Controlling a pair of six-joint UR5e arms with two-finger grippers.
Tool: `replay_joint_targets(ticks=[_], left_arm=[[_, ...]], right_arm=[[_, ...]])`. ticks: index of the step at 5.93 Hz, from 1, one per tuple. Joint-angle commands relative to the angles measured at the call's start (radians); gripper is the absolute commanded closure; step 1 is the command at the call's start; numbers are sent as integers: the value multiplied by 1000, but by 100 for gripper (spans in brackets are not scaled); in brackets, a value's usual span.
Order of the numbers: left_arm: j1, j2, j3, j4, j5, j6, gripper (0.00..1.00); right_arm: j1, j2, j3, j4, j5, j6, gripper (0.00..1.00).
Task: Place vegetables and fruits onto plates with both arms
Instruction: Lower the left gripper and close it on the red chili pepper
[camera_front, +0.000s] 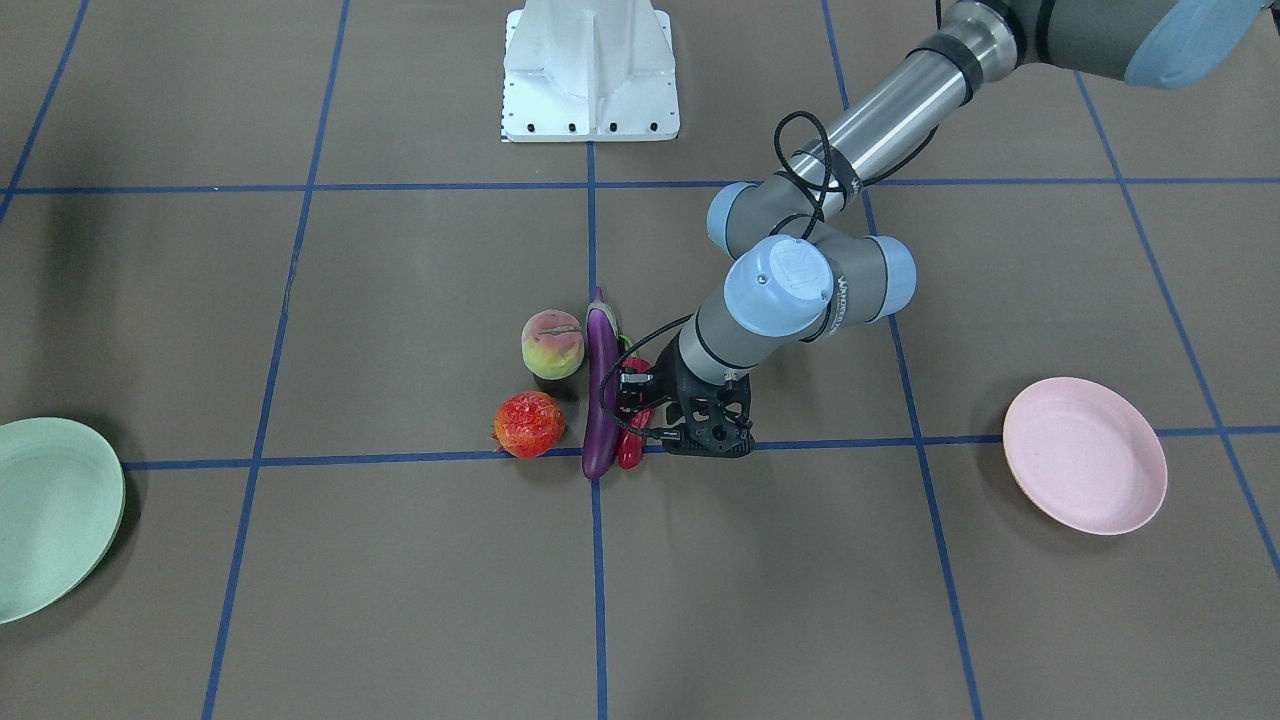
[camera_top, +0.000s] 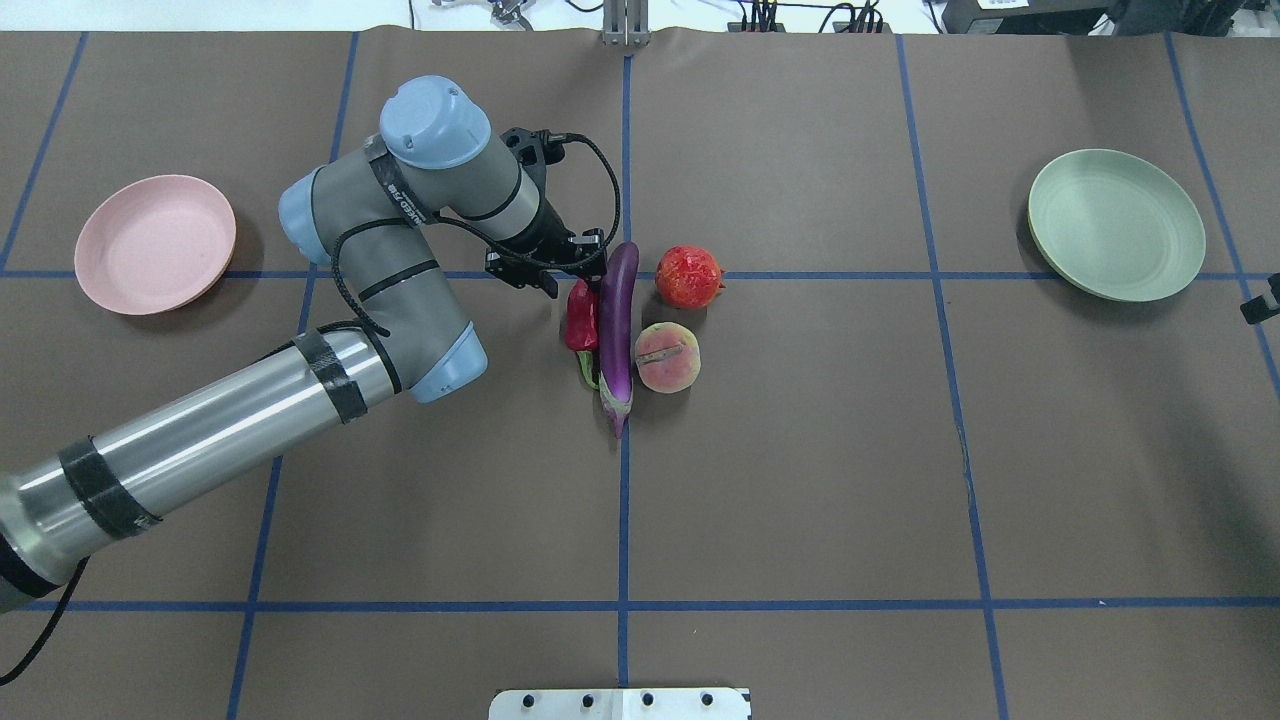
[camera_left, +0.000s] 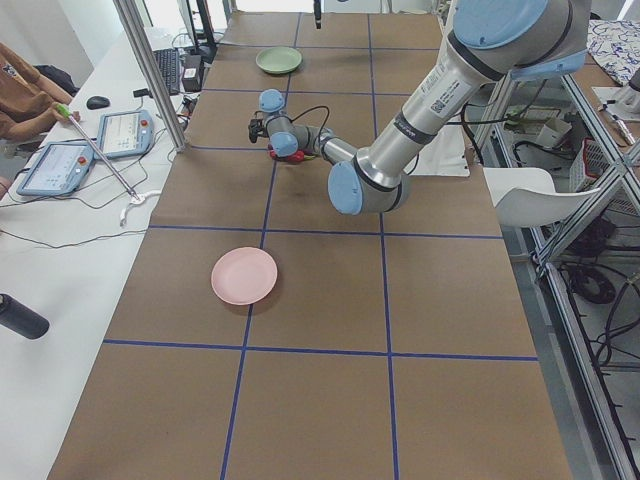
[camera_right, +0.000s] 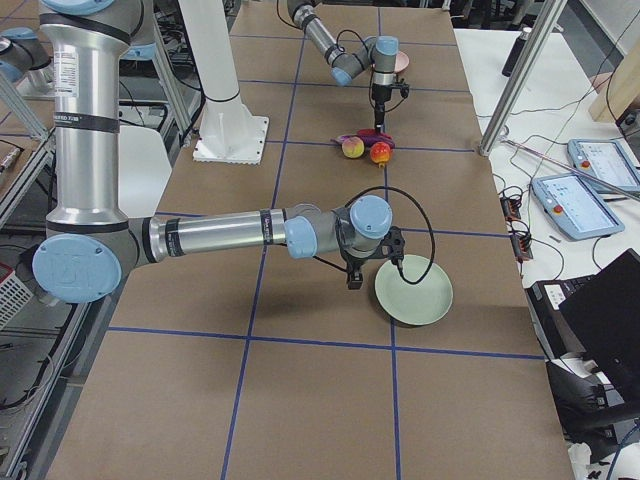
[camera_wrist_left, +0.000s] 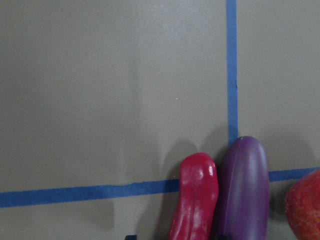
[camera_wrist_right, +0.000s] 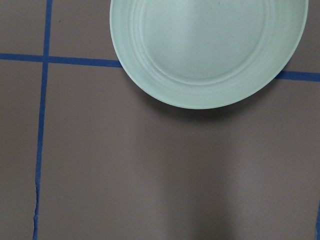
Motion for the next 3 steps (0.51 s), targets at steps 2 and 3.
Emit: replay_joint_targets(ticks=[2,3], left_arm=[[12,1,4,0,-1,0,57],[18,1,4,0,-1,0,65]], right_arm=[[0,-2,0,-1,3,0,0],[0,-5,0,-1,12,0,0]])
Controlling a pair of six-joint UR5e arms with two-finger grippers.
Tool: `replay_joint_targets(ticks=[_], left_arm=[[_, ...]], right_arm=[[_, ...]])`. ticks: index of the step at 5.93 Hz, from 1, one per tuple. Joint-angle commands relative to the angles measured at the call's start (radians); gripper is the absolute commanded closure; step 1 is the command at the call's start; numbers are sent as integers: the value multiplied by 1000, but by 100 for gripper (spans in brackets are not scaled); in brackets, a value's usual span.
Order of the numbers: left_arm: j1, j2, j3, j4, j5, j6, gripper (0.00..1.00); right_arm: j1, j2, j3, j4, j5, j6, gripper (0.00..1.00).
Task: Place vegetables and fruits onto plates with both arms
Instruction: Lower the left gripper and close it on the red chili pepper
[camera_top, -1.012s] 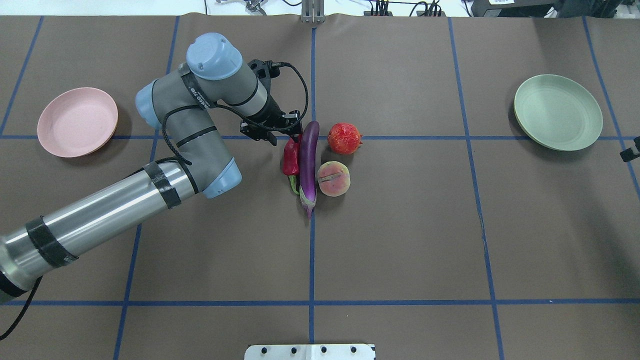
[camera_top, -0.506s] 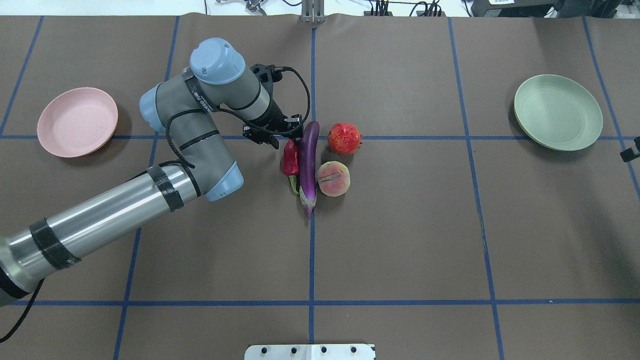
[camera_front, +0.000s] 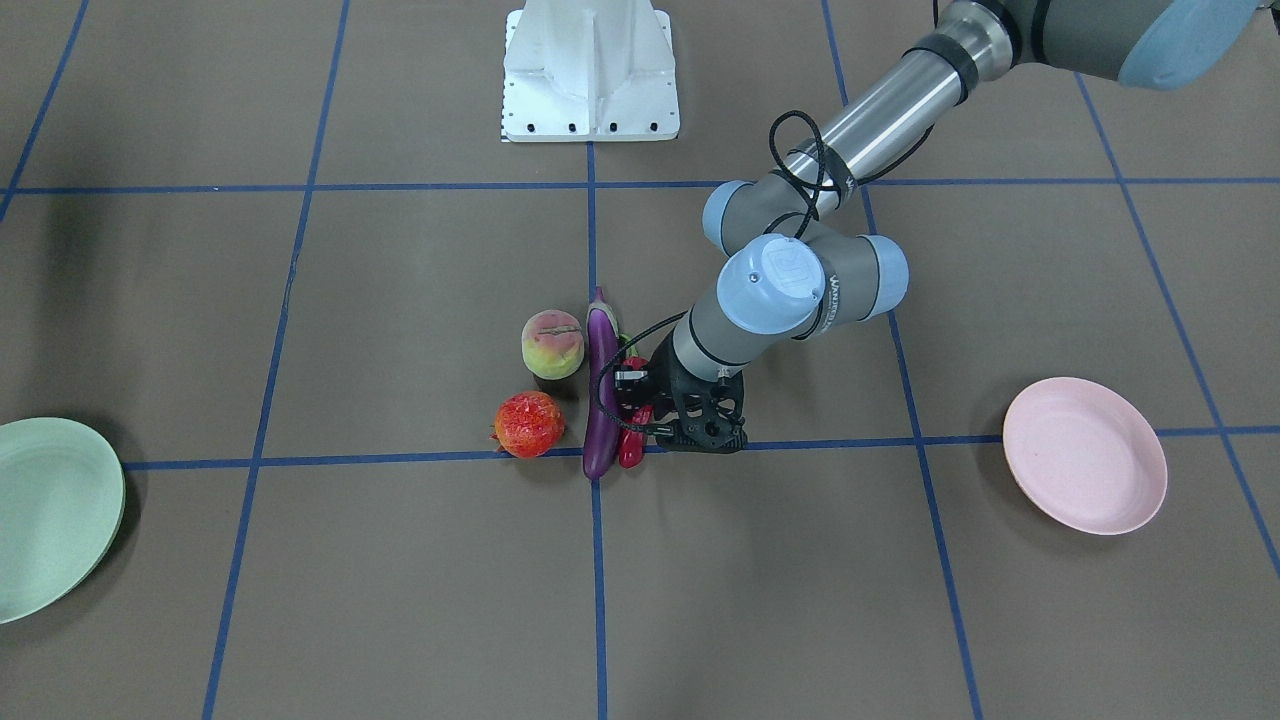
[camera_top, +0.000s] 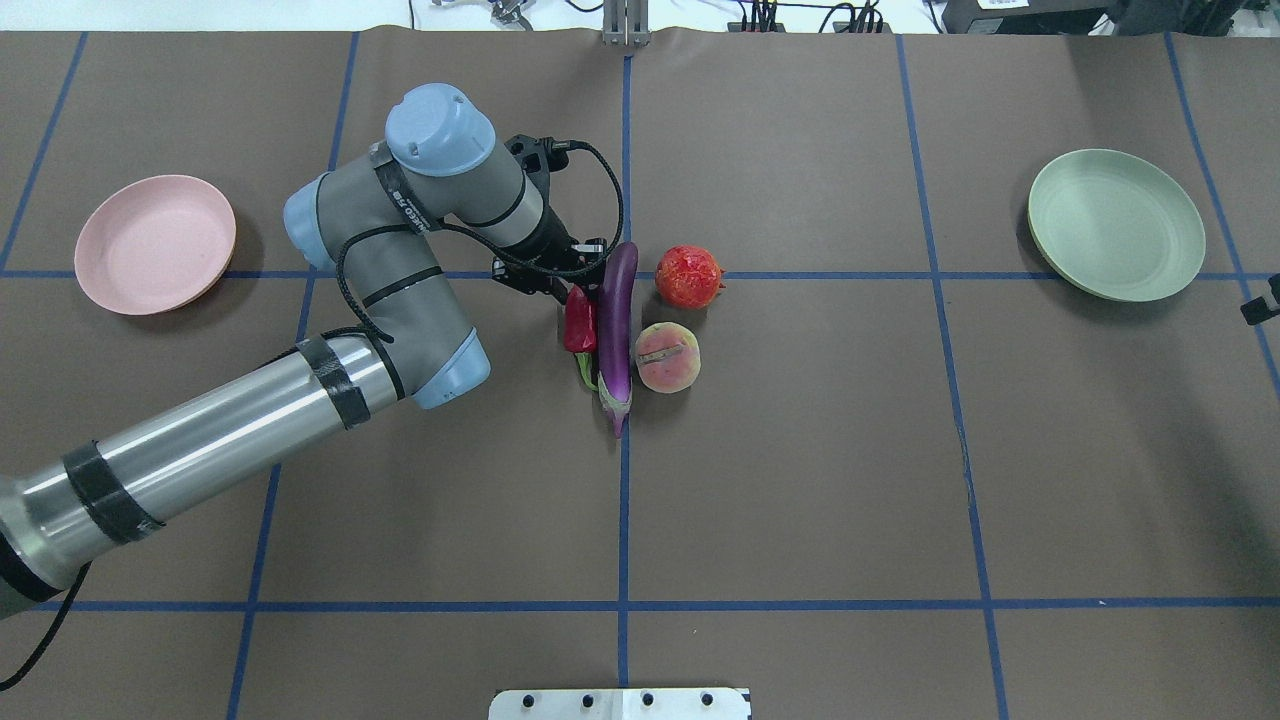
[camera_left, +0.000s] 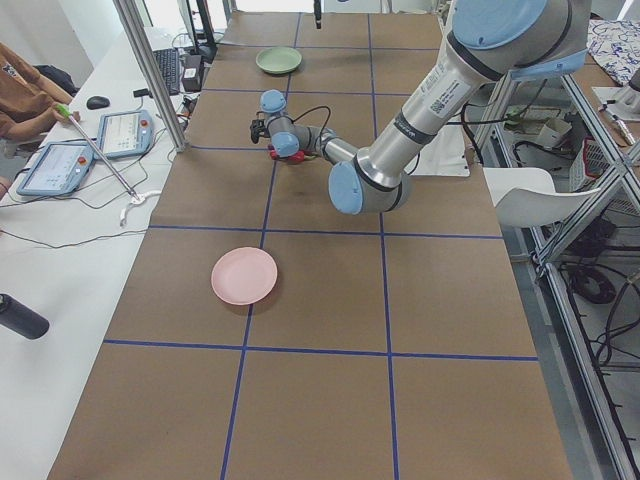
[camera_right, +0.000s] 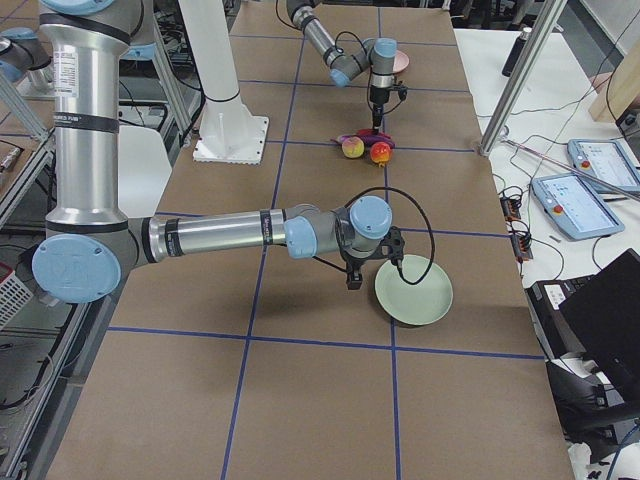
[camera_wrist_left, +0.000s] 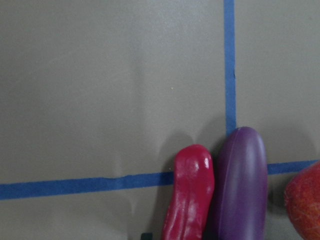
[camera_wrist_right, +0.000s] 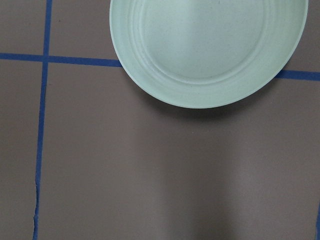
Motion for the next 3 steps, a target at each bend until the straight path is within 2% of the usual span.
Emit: replay_joint_targets(ticks=[1,2,3], left_arm=[[6,0,-3,0,-5,0,100],[-15,0,-15,-14,-53,2,100],[-102,2,-36,-9,-154,3,100]], right_arm=[[0,-2,0,0,8,0,0],[0,-2,5,0,8,0,0],[0,1,5,1,5,0,0]])
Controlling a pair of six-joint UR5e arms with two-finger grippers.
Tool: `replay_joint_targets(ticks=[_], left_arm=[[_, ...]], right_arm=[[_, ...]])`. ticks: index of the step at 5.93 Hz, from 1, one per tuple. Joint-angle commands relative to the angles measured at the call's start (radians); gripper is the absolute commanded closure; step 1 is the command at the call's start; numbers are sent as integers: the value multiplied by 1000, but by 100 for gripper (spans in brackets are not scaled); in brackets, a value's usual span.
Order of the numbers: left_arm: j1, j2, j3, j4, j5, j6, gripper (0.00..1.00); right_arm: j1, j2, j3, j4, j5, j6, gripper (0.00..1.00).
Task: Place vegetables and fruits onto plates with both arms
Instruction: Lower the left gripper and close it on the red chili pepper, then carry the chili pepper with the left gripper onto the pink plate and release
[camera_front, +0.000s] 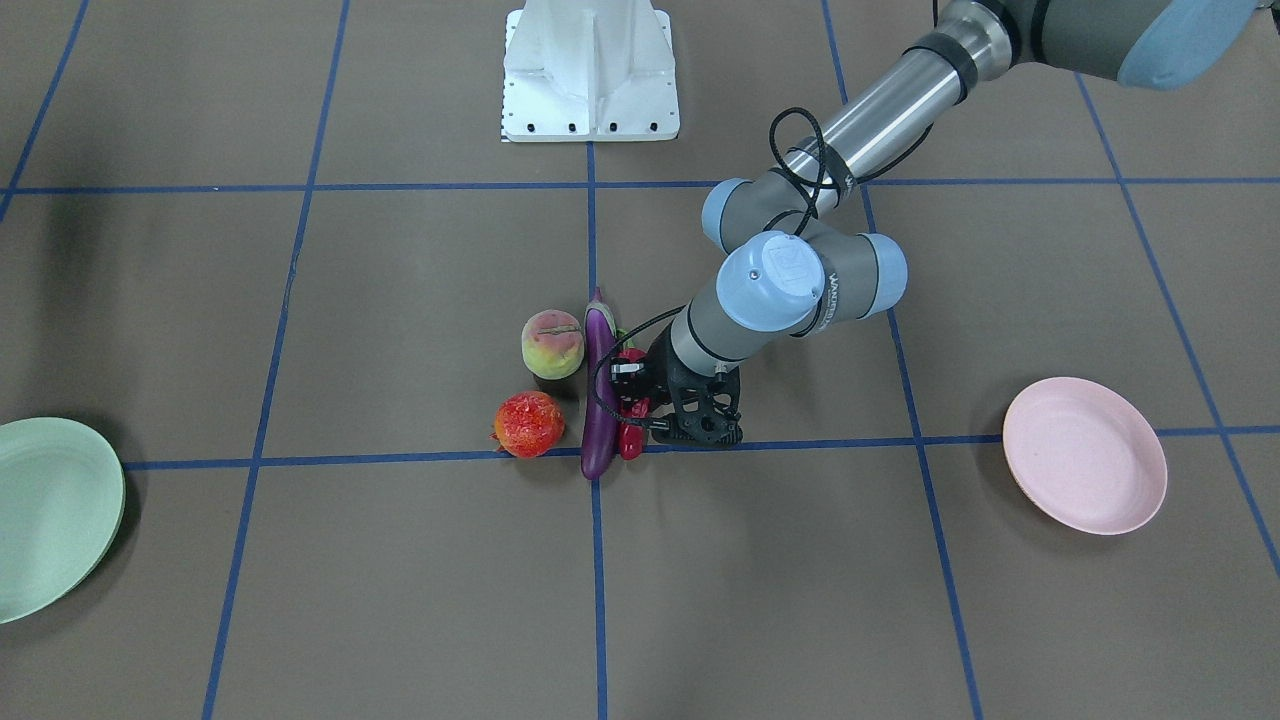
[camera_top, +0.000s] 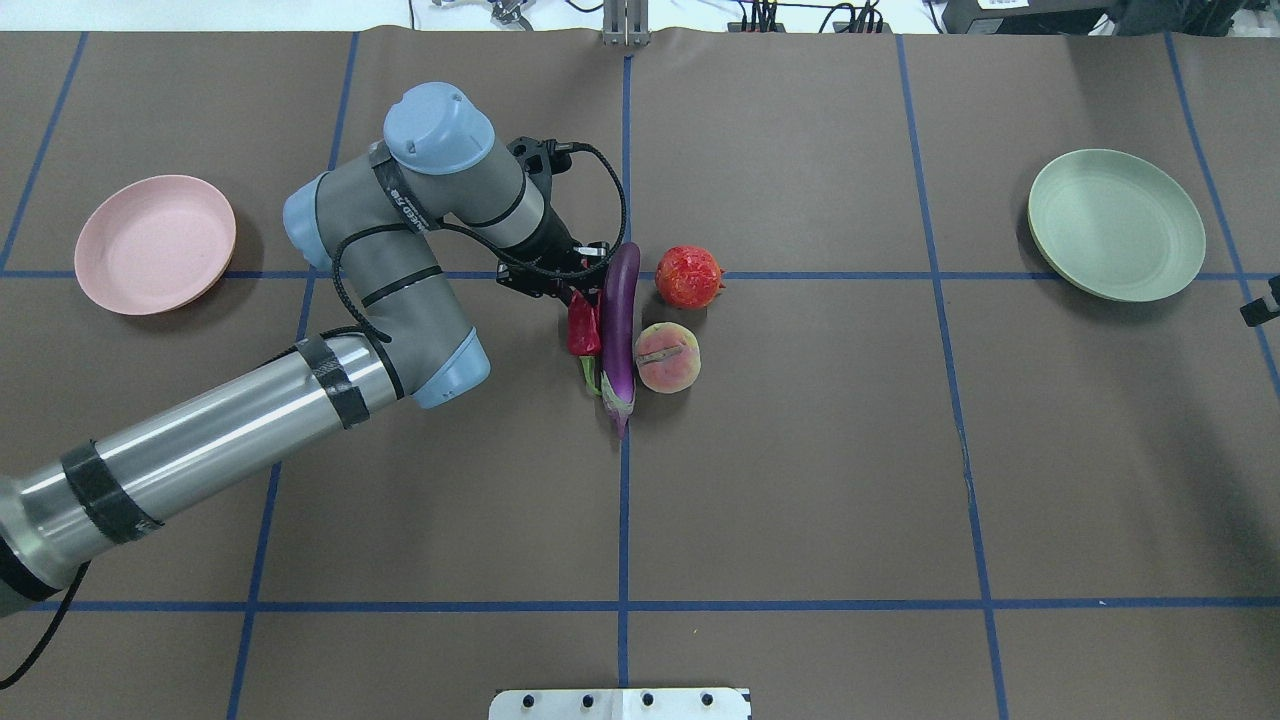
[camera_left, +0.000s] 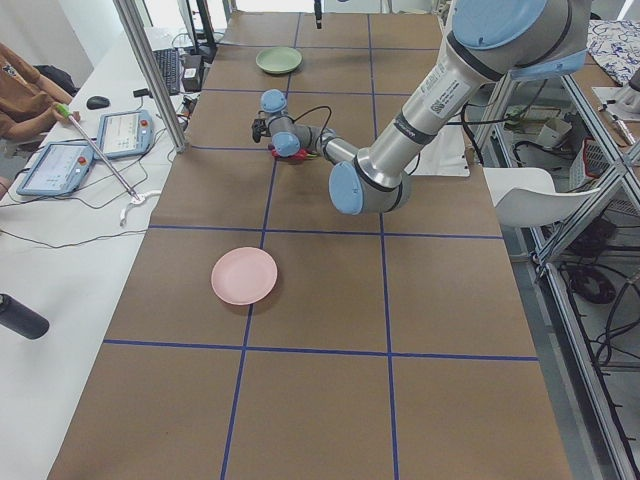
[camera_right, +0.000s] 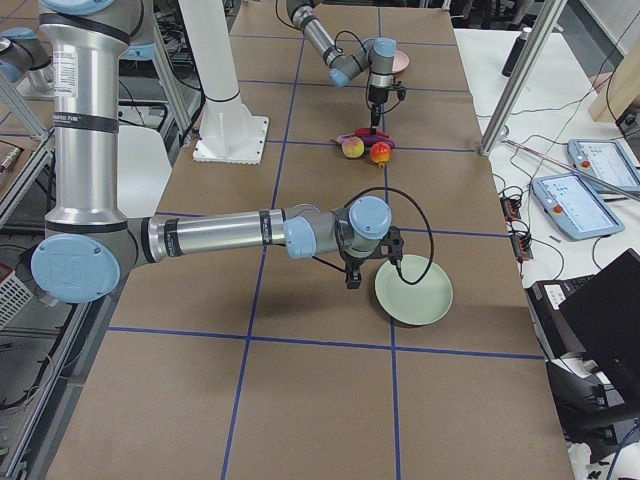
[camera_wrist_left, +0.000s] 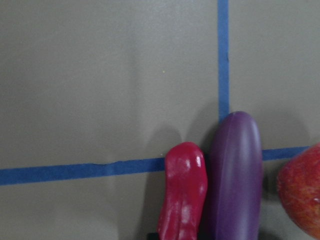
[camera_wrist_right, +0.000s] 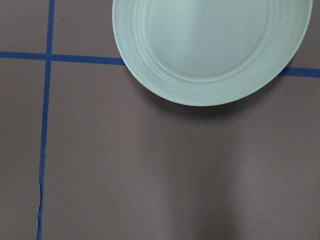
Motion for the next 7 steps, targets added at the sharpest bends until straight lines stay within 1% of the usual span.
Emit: replay_joint_targets(ticks=[1,2,3,4,5,6,7], left_arm=[[-141,9,-50,5,-191,-2,100],[-195,89,-113,8,-206,-8,100],[-268,225,-175,6,-218,-8,100],[-360,305,-178,8,-244,3,100],[-416,370,-144,8,-232,10,100],[-457,381,-56,8,-206,62,100],[-475,418,10,12,-183,213,100]], right_arm=[[0,2,6,1,-2,0,0],[0,5,7,1,-3,2,0],[-2,22,10,3,-5,41,0],[-2,55,21,4,-5,105,0],[-21,86,39,4,-3,179,0],[-50,132,41,4,-3,240,0],[-81,160,58,4,-3,314,0]])
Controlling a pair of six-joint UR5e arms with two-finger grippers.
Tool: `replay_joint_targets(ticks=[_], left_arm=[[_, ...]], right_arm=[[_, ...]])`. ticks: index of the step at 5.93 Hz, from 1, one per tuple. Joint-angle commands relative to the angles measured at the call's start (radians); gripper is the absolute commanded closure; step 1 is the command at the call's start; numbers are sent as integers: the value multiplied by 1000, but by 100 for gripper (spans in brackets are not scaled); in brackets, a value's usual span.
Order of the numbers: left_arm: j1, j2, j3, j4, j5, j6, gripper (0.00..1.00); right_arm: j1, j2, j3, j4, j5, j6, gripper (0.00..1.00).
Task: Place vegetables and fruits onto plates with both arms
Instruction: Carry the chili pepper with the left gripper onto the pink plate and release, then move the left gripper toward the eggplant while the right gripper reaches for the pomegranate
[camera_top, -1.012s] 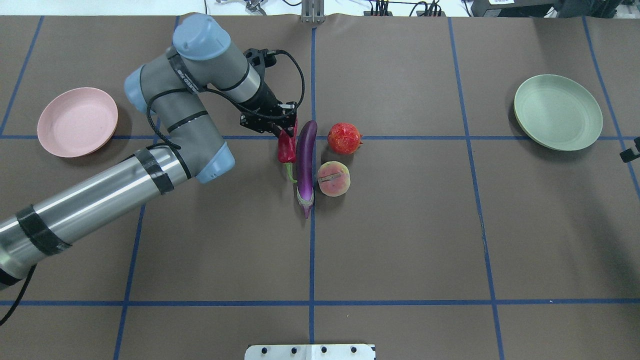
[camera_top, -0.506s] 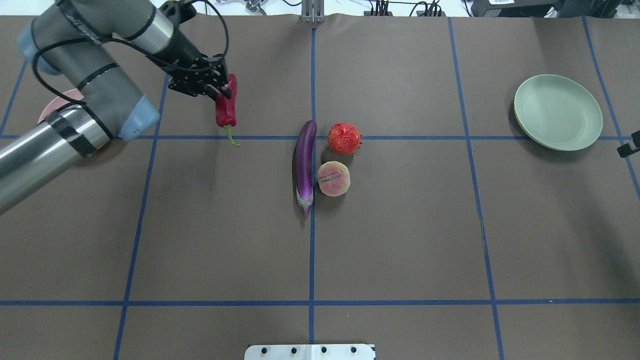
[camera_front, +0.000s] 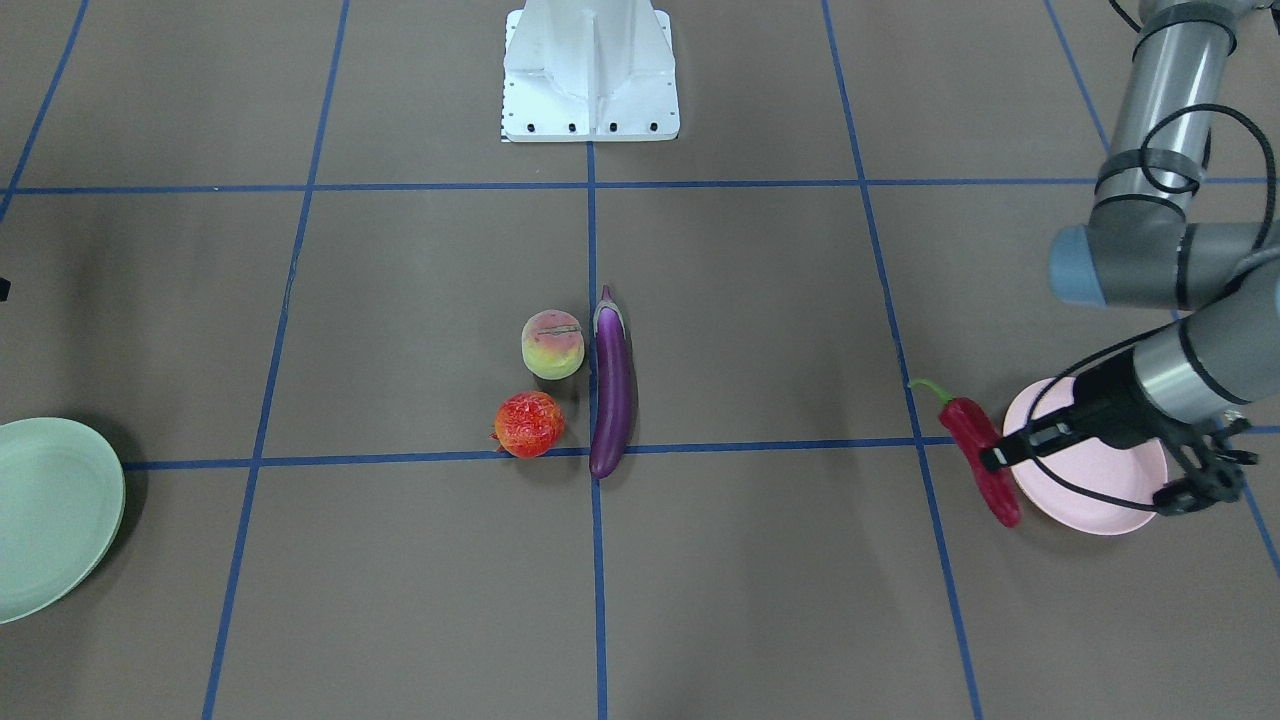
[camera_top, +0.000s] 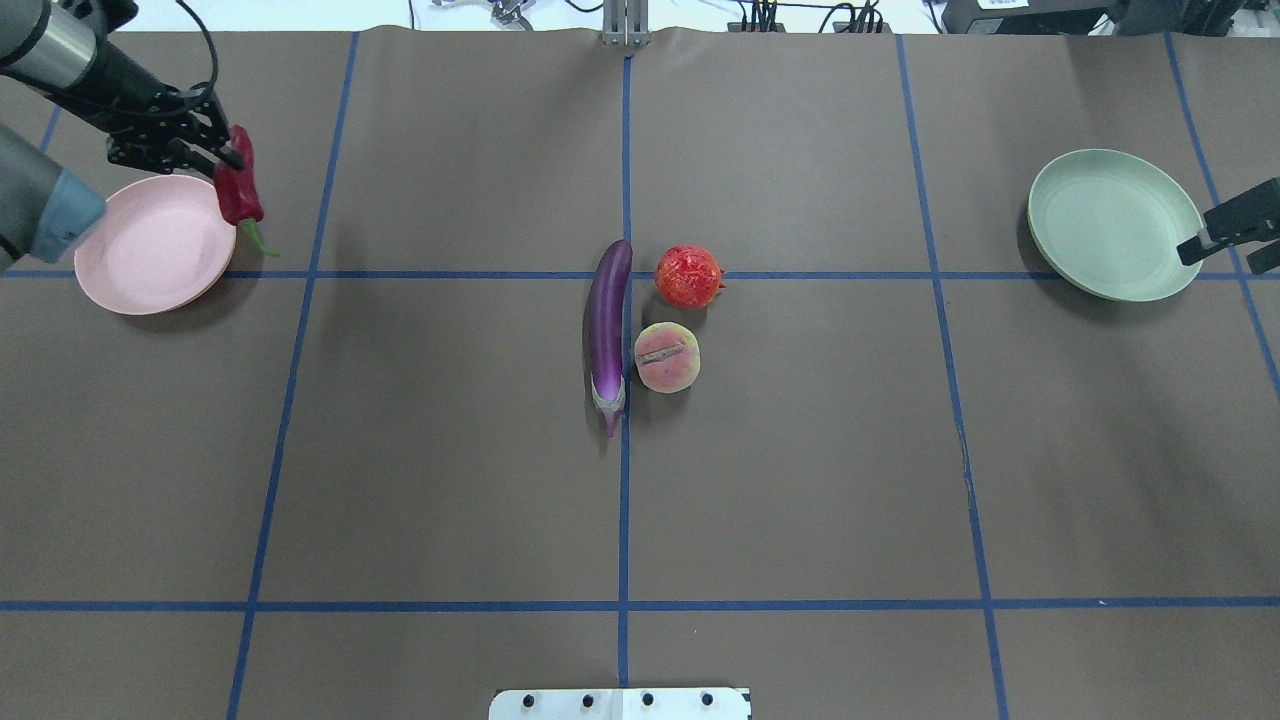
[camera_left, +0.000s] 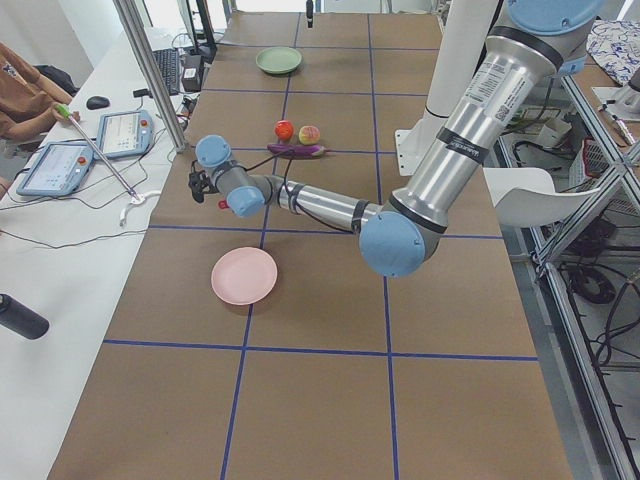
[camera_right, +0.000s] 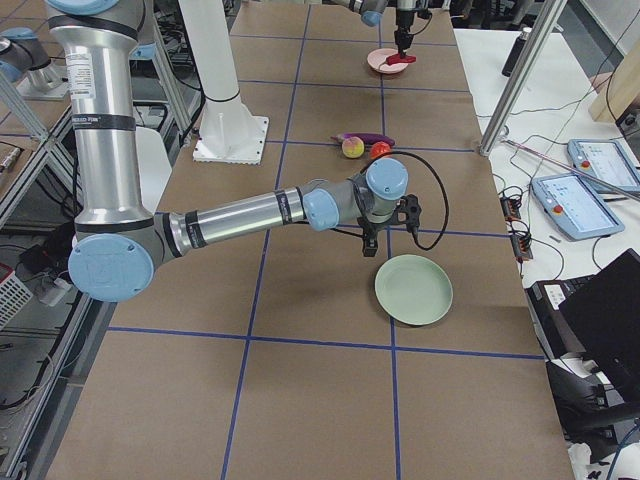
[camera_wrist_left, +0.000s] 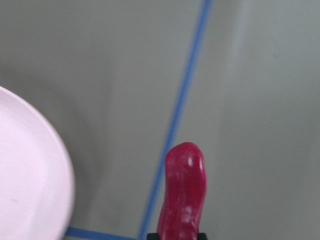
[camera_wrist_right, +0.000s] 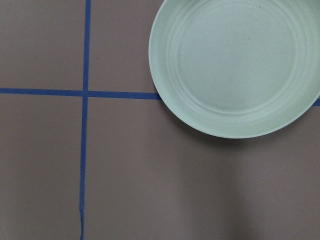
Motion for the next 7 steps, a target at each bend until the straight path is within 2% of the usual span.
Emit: replay_joint_targets(ticks=[1,2,4,5,7], left_arm=[[-37,36,107,6,33,164,90],[-37,76,107,5,68,261,1],[-39,73,83,6,59,272,0],[-36,69,35,9,58,244,0],[-19,32,-63,-8,-8,-1,0]], right_arm=[[-55,39,41,0,-1,129,0],[-98,49,68,0,-4,175,0],[-165,116,63,0,-26,230,0],[-228,162,65,0,-93,314,0],[-392,301,60,0,-248,587,0]])
